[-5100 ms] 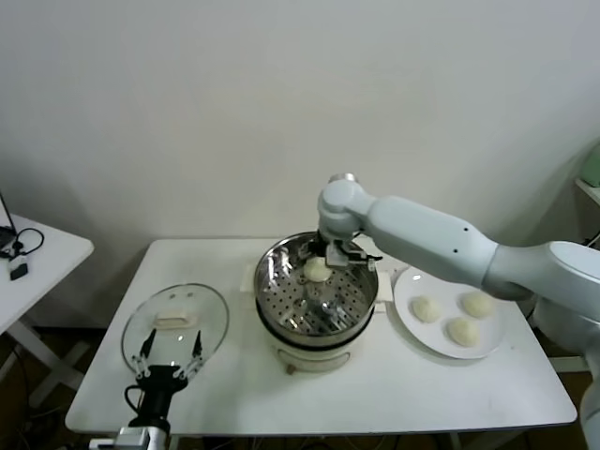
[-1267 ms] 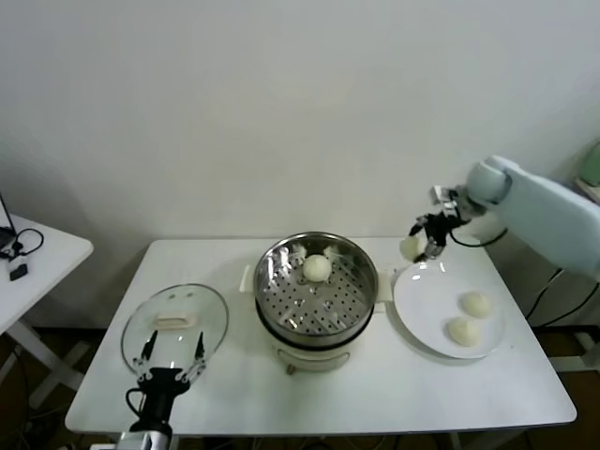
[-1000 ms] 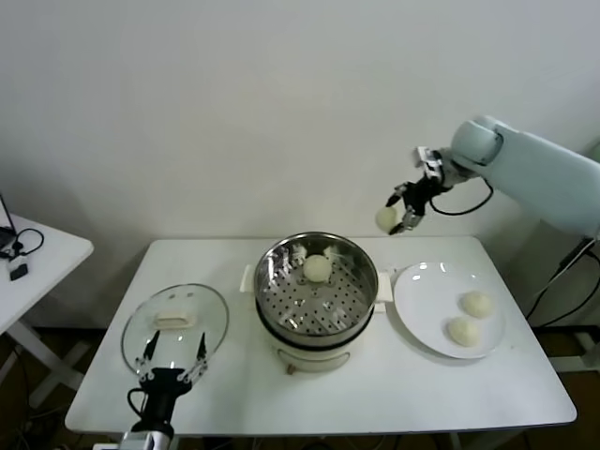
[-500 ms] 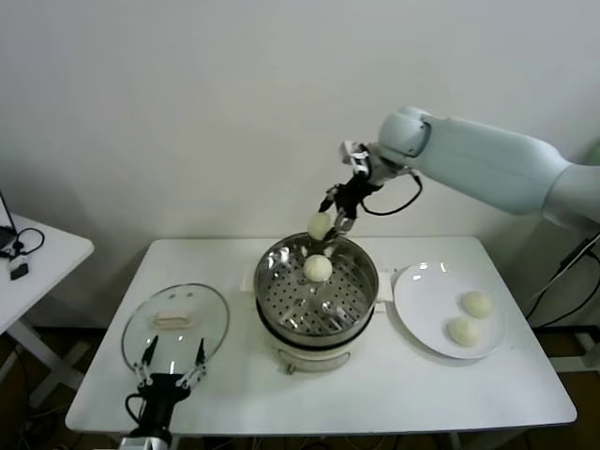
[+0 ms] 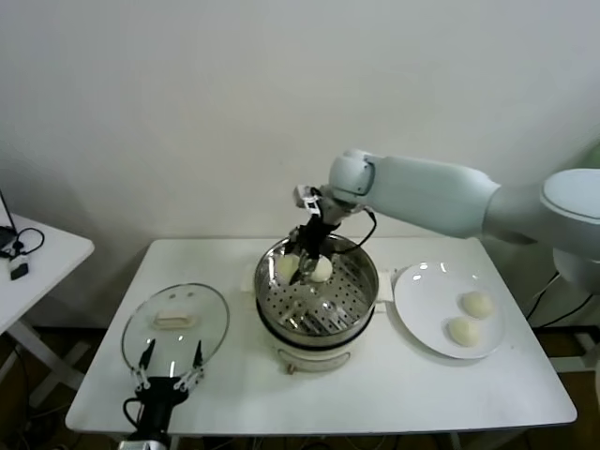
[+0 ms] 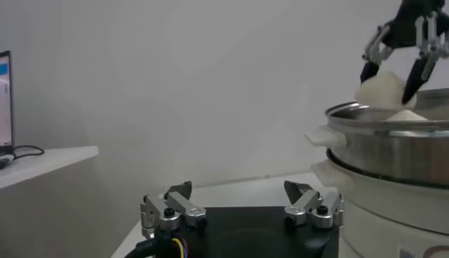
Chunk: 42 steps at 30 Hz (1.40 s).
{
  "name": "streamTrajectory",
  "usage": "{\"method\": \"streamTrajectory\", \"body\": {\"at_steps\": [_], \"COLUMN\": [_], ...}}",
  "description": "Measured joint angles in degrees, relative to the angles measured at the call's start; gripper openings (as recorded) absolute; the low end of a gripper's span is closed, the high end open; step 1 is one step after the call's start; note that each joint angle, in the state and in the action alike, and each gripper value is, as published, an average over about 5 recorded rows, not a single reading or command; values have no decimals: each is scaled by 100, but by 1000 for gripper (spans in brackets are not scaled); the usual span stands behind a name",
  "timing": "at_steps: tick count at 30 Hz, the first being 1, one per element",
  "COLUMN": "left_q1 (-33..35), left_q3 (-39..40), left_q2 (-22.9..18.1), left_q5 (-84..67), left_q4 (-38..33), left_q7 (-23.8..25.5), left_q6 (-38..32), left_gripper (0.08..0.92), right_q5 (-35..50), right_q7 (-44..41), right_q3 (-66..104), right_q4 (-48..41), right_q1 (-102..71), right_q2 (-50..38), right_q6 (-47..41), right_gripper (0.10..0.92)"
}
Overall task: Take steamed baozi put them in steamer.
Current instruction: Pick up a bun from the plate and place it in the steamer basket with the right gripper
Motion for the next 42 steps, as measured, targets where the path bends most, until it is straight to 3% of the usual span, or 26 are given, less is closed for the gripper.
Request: {"method": "streamTrajectory", "body": {"at_steps": [31, 38, 42], "left_q1": [29, 25, 21], "left_q3": [4, 3, 4], "left_q2": [-34, -38, -41], "left_q5": [-32, -33, -33], "left_q4": [51, 73, 85], "left_q7": [-39, -49, -57], "left_q6": [3, 5, 6], "left_gripper": [823, 823, 823], "right_q5": [-523, -592, -582], "right_q7": [34, 31, 1], "right_q3": [-86, -82, -71], "right_q4": [-155, -166, -129], "right_q1": [-386, -396, -367], "right_q2": [143, 139, 115], "right_q6": [119, 171, 198], "right_gripper": [734, 815, 822]}}
